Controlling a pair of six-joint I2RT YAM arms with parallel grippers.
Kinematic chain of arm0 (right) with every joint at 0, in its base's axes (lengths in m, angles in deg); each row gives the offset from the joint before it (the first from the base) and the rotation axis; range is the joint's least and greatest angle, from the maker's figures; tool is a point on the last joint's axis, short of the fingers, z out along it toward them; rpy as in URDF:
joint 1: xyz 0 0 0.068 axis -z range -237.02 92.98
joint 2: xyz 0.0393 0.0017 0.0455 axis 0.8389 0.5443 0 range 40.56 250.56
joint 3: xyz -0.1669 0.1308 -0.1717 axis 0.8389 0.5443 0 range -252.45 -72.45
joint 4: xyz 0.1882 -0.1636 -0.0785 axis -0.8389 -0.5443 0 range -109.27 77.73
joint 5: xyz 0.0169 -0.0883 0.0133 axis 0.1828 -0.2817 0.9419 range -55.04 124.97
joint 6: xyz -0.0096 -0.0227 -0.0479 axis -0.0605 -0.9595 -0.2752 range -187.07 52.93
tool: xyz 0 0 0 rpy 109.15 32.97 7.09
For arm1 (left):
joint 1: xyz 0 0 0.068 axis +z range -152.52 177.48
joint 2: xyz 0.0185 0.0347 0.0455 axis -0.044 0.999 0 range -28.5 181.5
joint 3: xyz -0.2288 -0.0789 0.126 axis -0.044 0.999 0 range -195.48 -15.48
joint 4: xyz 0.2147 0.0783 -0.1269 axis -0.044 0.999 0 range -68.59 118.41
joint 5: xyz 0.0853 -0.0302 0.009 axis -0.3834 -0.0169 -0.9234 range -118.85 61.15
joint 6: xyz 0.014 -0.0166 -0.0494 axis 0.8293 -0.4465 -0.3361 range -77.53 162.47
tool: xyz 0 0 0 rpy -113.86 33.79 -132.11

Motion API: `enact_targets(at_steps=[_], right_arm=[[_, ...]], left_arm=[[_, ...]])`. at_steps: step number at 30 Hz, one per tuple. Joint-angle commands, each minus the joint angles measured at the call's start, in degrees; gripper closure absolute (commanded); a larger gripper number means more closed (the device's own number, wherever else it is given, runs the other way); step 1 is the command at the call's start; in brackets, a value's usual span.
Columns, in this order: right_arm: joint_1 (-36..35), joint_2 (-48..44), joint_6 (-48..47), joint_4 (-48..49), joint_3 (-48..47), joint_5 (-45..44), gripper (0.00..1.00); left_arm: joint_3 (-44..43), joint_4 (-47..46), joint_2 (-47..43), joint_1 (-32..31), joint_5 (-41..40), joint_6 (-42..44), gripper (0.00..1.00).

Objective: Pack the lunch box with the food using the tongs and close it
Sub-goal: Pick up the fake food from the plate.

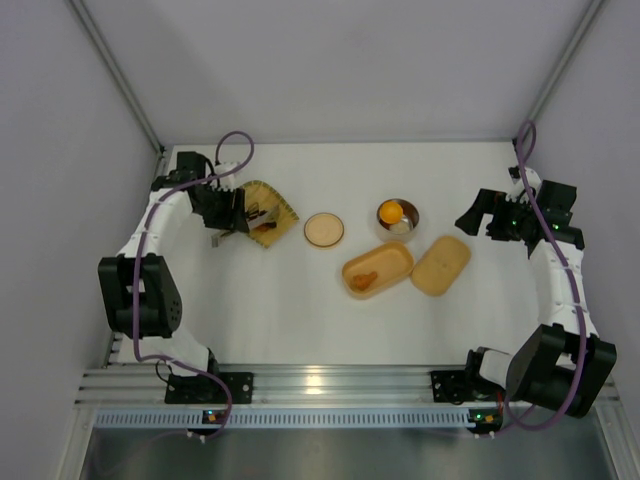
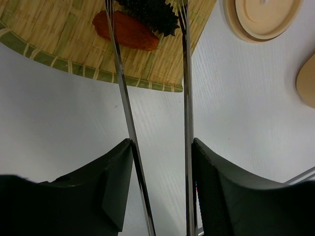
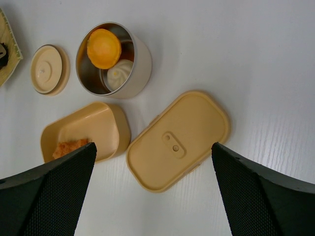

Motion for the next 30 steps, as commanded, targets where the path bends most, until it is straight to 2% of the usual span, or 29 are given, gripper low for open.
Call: enact_targets(at_steps=[1,2,10,23,30], right_arm=[[0.86,-0.79,0.03,1.87,-0.75,0.96,0.01],[0.86,-0.7,0.03,1.78,-0.75,0.96,0.01],[0.86,-0.44,0.47,1.96,-0.57,1.4,0.01],[0.86,-0.44,0.12,1.69,-0.75,1.14,0.01],[0.86,-0.79,0.12,1.69,-0.84,1.23,0.01]], left_arm=[[-2.54,-0.28,0.29,-0.38,4.2,-0.25,0.46],[-2.8,-0.28,0.03,-1.95,4.38,-0.16,0.46],[-3.94,-1.6,-0.24,-3.02,6.57,-0.07,0.5],[-2.54,1.04,-0.67,-3.63,1.66,1.42,0.48],[-0.96,0.69,-1.02,-3.63,-0.1,1.25,0.51]])
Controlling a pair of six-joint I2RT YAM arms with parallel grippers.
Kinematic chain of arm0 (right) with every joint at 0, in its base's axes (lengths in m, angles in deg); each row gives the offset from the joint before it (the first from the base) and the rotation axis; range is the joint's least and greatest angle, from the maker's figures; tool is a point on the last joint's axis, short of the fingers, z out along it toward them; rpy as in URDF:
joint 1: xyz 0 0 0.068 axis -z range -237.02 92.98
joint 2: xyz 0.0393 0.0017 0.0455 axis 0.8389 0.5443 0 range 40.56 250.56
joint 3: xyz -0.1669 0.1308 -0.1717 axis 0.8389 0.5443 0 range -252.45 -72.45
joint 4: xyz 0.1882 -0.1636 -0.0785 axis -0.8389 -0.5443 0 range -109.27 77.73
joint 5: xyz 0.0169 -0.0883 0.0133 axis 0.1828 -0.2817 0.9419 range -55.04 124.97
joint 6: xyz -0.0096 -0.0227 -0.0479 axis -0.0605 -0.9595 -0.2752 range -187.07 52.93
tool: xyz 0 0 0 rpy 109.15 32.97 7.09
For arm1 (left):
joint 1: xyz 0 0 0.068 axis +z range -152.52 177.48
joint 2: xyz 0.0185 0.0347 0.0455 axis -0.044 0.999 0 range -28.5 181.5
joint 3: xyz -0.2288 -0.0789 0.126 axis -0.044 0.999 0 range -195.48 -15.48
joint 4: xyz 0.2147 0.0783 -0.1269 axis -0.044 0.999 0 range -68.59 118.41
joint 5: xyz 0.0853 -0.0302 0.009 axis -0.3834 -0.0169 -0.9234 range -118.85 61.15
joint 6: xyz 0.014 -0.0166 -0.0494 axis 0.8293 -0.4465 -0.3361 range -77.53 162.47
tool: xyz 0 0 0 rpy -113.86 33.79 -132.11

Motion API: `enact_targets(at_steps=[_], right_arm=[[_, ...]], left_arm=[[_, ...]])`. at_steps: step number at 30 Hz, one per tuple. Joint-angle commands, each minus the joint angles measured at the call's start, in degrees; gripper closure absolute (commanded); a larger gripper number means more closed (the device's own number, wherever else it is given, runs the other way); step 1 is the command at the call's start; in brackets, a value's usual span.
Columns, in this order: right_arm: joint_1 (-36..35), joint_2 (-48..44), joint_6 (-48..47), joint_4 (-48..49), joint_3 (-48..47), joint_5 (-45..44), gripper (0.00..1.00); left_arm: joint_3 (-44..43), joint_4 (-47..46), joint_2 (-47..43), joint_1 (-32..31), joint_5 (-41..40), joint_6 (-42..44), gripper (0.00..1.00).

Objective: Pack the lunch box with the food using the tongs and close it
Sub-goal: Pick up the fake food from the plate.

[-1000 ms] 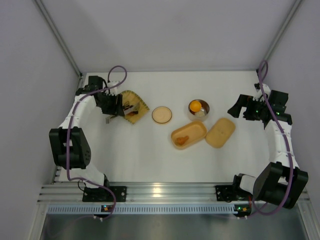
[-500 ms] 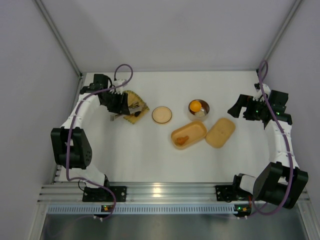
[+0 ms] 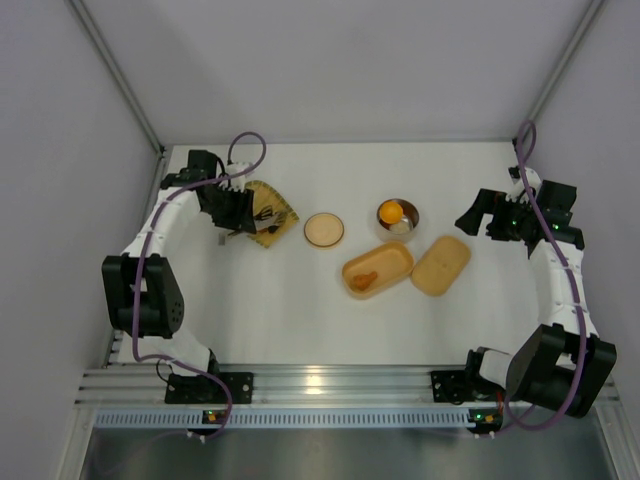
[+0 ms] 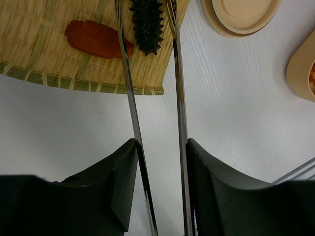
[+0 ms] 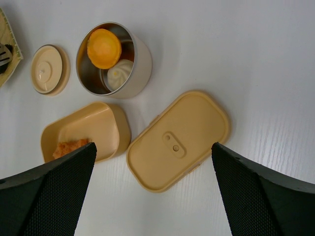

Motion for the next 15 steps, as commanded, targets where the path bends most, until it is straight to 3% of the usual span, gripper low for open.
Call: enact_targets(at_steps=[1,7,15], right_arm=[[0.86,-0.87,-0.01,1.61,-0.75,1.2,0.01],[0.86,-1.05,-0.02,1.6,-0.66,1.2,0.01],[0.86,-1.23,0.42,1.69,-0.93,1.38,0.0]], left_arm=[[0.27,0.03,-1.37,-0.16,-0.76,0.42,0.53],[0.53,0.47,-2.69,-0.16,-1.2,0.24,0.65],[-3.95,3.1,-5.41,-0.77,3.89,-1.52,0.93]])
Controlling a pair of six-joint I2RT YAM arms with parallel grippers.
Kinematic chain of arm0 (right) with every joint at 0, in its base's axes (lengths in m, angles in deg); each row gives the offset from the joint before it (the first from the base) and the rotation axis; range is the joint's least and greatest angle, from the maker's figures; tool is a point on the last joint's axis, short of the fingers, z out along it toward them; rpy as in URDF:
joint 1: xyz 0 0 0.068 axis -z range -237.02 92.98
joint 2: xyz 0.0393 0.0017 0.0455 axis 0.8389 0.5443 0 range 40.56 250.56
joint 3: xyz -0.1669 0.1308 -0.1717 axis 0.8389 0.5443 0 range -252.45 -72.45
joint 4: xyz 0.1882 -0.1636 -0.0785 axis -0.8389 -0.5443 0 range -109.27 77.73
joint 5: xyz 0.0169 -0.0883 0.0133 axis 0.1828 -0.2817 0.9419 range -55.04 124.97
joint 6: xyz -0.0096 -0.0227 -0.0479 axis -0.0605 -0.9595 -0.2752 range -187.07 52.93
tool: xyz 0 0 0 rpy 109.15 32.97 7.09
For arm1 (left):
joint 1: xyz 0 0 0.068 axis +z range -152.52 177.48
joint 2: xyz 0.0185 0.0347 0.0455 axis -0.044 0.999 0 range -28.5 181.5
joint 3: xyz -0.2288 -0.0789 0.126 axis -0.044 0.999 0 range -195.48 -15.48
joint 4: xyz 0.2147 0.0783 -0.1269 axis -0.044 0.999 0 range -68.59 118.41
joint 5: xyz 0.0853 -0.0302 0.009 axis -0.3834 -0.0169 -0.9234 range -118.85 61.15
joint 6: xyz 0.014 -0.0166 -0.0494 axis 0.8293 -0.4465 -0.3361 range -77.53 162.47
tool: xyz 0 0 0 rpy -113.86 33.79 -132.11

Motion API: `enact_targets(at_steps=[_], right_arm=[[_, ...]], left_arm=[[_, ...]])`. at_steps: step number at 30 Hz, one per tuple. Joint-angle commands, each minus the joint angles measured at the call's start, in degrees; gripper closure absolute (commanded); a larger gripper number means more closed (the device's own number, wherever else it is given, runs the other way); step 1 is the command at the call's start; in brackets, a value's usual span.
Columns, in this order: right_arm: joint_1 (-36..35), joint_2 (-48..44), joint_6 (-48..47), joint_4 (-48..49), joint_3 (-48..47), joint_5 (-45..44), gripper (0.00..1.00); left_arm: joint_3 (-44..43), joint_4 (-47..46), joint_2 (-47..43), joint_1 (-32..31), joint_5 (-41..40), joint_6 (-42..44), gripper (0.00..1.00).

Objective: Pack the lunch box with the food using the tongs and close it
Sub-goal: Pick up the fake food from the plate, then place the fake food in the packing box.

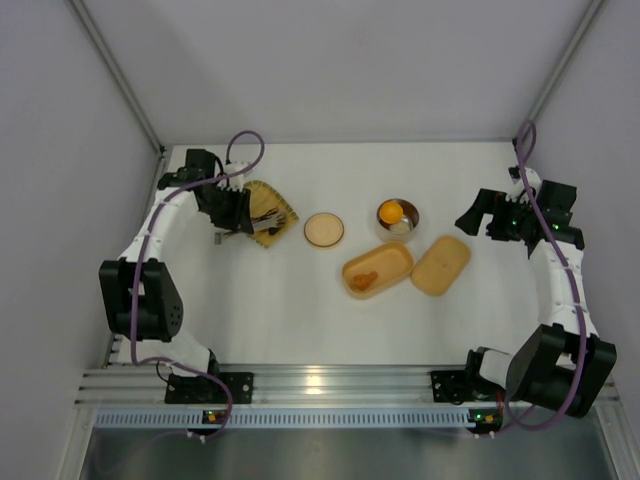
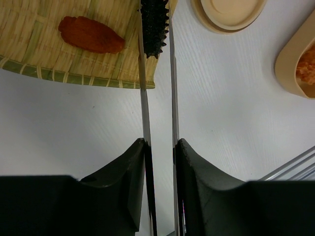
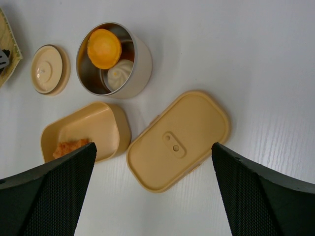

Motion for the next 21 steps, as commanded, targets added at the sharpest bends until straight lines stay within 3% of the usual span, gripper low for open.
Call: enact_targets(at_steps=[1,9,13,21], right_arm=[[0.86,-1.31,0.32,1.61,-0.93,1.36,0.01],[0.86,-1.67,0.14,1.25,-1.1,0.74,0.01],[0.86,-1.4,0.4,1.34,-1.37,0.65,0.01],[0.86,-2.11,0.32,1.08,-1.19,0.04,0.0]], left_arm=[[-4.58,1.27,-4.59,-2.08,4.7,-0.75,0.95],[-5.03,0.05,-9.69,-19.04,1.55,-0.83,1.0],[-6.87,-0.92,-6.44,-29.31,-1.17,-0.66,1.0],[-10.39,-4.18,1.82,-37.77,-3.2,-2.33,1.0]])
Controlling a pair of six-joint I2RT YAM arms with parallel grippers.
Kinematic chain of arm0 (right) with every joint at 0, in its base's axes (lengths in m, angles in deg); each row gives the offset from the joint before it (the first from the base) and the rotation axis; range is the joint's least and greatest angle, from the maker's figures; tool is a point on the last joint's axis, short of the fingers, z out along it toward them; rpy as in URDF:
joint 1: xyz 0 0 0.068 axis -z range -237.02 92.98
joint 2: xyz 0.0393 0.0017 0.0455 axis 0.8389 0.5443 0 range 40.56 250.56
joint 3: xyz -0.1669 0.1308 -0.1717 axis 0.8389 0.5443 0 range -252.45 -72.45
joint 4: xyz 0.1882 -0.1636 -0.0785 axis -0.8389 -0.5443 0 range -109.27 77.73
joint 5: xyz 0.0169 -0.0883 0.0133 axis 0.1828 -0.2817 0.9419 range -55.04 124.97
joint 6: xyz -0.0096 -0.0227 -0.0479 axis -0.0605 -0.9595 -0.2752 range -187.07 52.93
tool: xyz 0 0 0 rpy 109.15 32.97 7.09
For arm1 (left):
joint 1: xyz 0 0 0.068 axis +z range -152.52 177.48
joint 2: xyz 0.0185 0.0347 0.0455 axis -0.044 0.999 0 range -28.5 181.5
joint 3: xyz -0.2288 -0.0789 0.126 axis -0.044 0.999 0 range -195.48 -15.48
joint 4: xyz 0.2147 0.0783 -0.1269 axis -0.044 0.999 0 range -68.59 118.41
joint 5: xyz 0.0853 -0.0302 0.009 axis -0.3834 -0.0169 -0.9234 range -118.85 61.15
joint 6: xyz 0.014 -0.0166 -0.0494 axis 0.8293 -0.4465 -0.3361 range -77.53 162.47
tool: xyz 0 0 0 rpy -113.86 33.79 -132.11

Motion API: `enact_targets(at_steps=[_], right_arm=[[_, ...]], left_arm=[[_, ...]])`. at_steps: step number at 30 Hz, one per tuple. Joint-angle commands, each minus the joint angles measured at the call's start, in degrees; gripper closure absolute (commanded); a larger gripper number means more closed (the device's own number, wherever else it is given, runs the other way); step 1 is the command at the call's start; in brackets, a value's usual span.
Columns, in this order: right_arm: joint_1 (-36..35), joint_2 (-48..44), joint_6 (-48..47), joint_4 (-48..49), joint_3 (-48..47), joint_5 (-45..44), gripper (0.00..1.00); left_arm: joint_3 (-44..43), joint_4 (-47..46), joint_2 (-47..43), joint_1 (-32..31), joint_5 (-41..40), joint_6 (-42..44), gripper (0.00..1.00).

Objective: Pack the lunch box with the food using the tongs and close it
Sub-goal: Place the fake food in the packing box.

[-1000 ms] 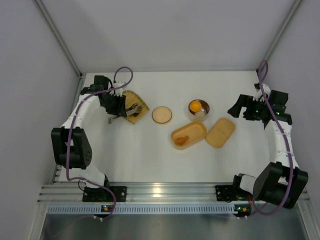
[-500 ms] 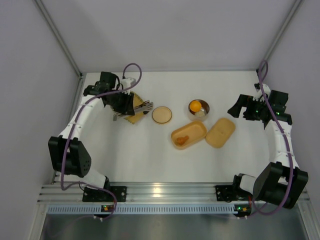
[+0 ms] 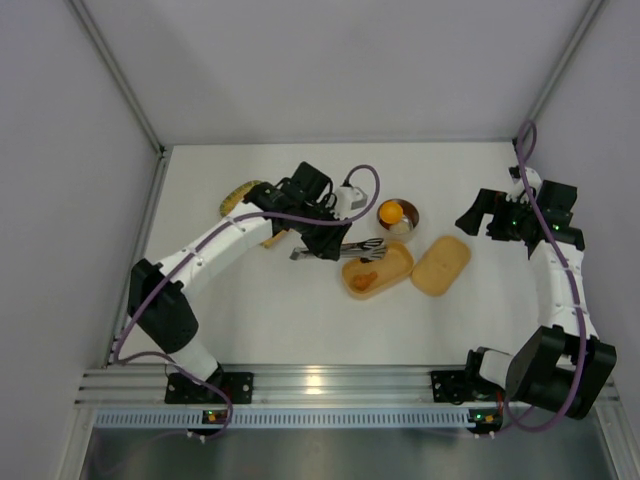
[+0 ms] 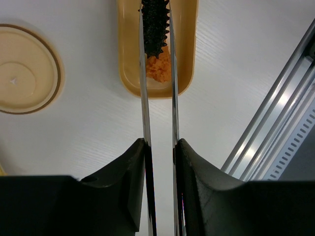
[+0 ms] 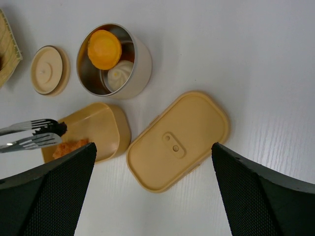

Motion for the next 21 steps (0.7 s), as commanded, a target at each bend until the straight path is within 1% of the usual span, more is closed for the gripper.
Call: enact_targets(at_steps=[1,7,16,20,21], right_arm=[[0.86,-1.69,0.23,1.12,-1.28,0.11,0.01],[0.86,-1.6,-0.13,0.77,-1.37,0.1,0.01],[0.86,-1.51,-0.48,0.77,-0.66,0.63,0.0],[0.86,-1.69,-0.83,0.59,-0.49,0.46,0.01],[0.86,-1.6,-0.92,0.59,-0.57,0.46,0.01]], left_arm=[[-3.17,-3.72,3.59,-1.88,-0.82,-1.98,1.0],[-3.36,-5.39,6.41,-4.52,0.94,-3.21,1.0],[-5.29,-5.83,10.81,-4.7,2.34,-4.27,0.95],[-5.47,-5.48,11.43,-4.7,2.79,-4.27,0.86],[-5.47,-5.48,11.43,-4.7,2.79,-4.18,0.79]])
